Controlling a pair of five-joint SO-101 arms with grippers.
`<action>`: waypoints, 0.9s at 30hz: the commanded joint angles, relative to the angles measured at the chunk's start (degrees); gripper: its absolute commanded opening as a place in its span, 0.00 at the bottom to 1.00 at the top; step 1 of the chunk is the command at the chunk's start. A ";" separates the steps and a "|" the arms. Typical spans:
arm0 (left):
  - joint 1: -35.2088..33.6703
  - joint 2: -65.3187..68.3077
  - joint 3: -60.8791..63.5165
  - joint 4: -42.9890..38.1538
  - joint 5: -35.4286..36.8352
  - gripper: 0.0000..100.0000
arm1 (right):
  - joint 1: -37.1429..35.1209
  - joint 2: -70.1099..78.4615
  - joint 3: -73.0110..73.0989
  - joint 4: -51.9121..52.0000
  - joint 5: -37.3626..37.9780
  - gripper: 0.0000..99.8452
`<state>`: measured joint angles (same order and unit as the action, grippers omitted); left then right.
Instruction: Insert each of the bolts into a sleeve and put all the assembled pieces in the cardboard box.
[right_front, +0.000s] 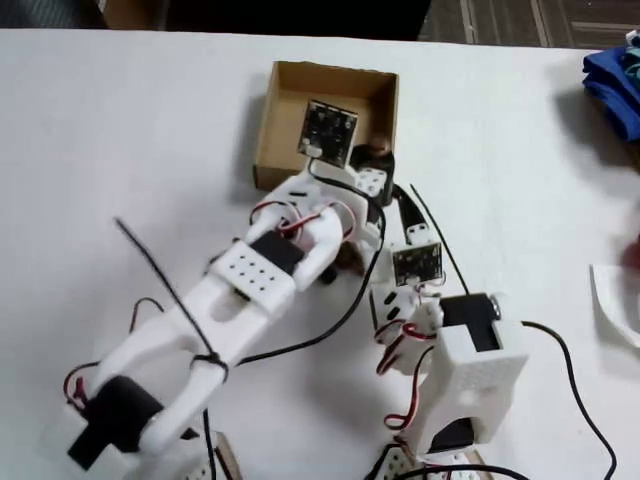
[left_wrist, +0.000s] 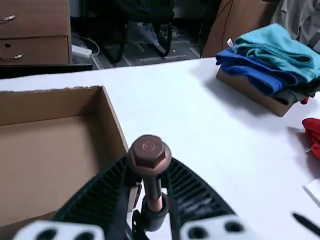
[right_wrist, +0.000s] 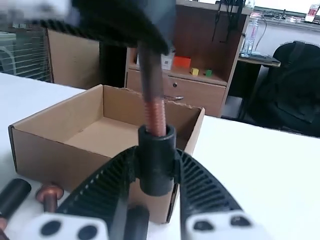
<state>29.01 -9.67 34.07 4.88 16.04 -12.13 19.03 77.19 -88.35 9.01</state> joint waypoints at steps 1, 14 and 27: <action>1.49 2.81 -3.03 -0.18 -0.35 0.03 | 0.40 -0.92 -1.41 -0.04 -0.44 0.02; 3.78 3.96 -2.95 6.59 -9.14 0.06 | 0.40 -0.92 -1.41 -0.13 -0.44 0.02; 1.05 3.52 -4.44 10.37 -4.31 0.26 | 0.40 -0.92 -1.49 0.04 -0.44 0.02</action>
<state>30.77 -5.54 33.01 15.08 11.38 -11.87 19.03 77.19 -88.44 8.84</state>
